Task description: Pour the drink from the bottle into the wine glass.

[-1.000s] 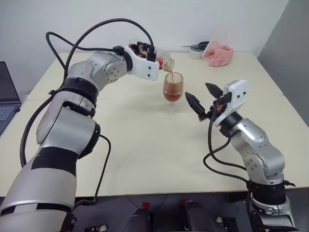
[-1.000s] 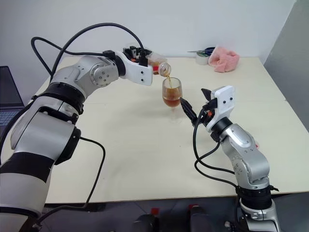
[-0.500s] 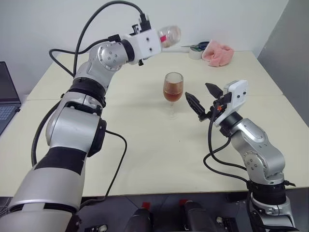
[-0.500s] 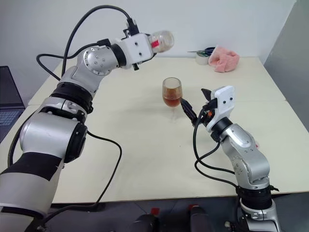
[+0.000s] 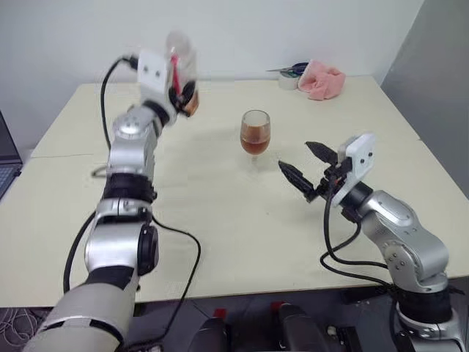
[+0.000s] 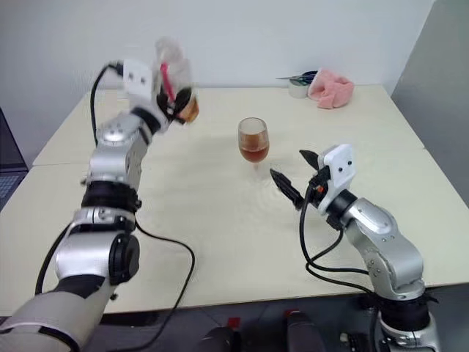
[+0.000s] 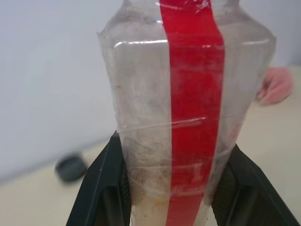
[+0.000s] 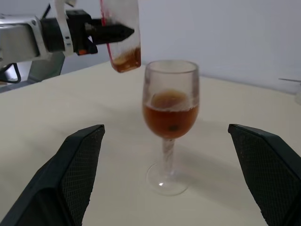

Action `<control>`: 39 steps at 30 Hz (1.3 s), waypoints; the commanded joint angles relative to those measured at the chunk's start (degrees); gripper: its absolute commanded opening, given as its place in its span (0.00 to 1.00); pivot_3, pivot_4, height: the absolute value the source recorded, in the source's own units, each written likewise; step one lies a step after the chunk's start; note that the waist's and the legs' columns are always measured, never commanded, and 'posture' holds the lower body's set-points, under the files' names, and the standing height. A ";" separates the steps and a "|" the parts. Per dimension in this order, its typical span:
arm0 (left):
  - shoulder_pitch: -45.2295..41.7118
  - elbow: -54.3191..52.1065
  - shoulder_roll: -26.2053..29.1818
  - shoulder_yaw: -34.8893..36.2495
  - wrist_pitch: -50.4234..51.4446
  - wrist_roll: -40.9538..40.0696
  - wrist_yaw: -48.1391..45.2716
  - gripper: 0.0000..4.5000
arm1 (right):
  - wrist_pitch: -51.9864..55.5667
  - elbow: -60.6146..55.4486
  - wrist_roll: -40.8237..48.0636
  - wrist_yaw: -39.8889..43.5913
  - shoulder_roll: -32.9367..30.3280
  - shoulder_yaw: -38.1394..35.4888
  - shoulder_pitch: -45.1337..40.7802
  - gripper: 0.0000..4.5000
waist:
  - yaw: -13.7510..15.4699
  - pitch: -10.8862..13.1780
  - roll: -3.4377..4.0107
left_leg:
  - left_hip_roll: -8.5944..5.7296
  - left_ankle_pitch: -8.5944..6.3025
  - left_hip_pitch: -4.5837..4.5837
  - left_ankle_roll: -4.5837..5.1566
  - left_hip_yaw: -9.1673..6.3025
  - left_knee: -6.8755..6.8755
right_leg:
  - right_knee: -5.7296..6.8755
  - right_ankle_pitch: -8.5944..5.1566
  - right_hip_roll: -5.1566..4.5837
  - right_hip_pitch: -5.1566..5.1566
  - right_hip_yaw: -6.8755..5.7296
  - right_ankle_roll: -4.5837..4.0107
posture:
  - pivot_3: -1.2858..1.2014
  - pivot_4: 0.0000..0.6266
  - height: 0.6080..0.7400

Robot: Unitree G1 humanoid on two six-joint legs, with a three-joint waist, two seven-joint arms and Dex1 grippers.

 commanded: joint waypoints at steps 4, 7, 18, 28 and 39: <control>7.16 -10.38 -0.61 3.74 6.10 -2.99 6.47 0.38 | -0.93 -4.50 0.89 4.47 -2.39 1.77 4.36 1.00 | 0.74 -0.08 -0.16 | -0.02 0.00 -0.04 0.00 -0.03 0.06 | -0.02 0.01 -0.03 0.01 0.00 0.00 | 0.52 0.24 1.00; 9.45 -11.35 -1.73 4.99 6.61 -5.35 6.34 0.38 | -0.93 -4.30 0.67 3.20 -0.90 2.47 4.04 1.00 | 1.24 -0.10 -0.18 | -0.03 0.00 -0.02 -0.01 0.00 0.09 | -0.02 0.03 -0.05 0.03 0.00 0.03 | 0.52 0.24 1.00; 12.39 -11.20 -1.70 2.50 3.70 -4.51 4.66 0.38 | 1.31 -5.51 1.47 -0.55 2.12 2.34 3.99 1.00 | 1.60 -0.13 -0.23 | -0.02 0.00 0.00 -0.01 0.01 0.10 | -0.03 0.05 -0.05 0.06 0.00 0.03 | 0.52 0.24 1.00; 12.67 -9.55 -2.17 0.75 0.72 -3.92 4.37 0.38 | 1.03 -5.03 1.82 0.57 1.12 1.99 4.12 1.00 | 1.61 -0.13 -0.23 | -0.02 0.00 0.00 -0.01 0.01 0.10 | -0.04 0.05 -0.05 0.06 0.00 0.03 | 0.52 0.24 1.00; 11.81 -7.09 -1.92 -0.49 -1.41 -3.11 4.55 0.38 | 1.39 -4.48 3.72 5.20 -1.75 1.52 5.10 1.00 | 1.61 -0.13 -0.23 | -0.01 0.00 0.03 -0.01 -0.01 0.09 | -0.07 0.05 -0.04 0.13 -0.02 0.03 | 0.52 0.24 1.00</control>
